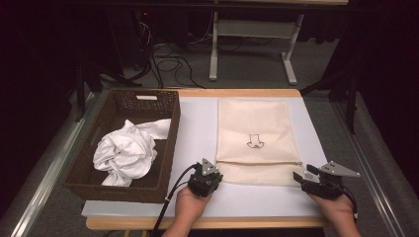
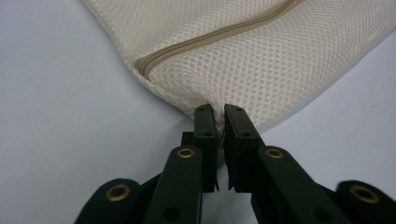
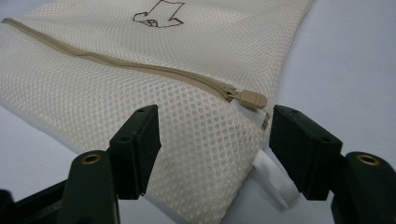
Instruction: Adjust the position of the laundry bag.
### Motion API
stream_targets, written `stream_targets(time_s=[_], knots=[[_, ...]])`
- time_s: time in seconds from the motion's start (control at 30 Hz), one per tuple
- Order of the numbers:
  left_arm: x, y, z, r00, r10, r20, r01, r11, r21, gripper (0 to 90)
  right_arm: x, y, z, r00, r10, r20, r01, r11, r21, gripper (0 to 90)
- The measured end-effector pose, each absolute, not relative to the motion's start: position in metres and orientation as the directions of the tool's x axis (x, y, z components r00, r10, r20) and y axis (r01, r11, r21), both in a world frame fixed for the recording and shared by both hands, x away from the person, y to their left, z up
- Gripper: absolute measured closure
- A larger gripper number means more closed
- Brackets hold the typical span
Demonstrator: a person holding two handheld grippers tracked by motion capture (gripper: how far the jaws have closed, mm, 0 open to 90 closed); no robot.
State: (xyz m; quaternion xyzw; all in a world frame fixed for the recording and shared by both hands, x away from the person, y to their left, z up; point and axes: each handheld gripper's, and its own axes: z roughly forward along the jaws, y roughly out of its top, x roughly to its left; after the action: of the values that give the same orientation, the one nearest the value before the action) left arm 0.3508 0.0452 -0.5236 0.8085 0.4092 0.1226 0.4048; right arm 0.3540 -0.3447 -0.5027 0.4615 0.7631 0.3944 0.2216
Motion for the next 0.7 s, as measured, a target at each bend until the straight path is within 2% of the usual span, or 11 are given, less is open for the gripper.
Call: stream_targets(time_s=[0.17,0.3,0.53,0.7], knots=[[0.340,0.049,-0.521,0.656,0.742,-0.138,0.566,-0.362,0.741,86.0,0.354,-0.348,-0.502,-0.487,0.873,0.033,0.518,0.258,0.816,39.8],[0.320,0.053,-0.515,0.691,0.714,-0.118,0.568,-0.434,0.699,85.7,0.351,-0.350,-0.499,-0.491,0.870,0.046,0.506,0.242,0.828,43.5],[0.297,0.054,-0.513,0.706,0.701,-0.105,0.560,-0.461,0.688,85.5,0.350,-0.355,-0.496,-0.481,0.874,0.072,0.508,0.211,0.835,46.8],[0.291,0.058,-0.515,0.694,0.707,-0.134,0.573,-0.430,0.698,82.9,0.350,-0.354,-0.496,-0.485,0.872,0.069,0.504,0.213,0.837,48.3]])
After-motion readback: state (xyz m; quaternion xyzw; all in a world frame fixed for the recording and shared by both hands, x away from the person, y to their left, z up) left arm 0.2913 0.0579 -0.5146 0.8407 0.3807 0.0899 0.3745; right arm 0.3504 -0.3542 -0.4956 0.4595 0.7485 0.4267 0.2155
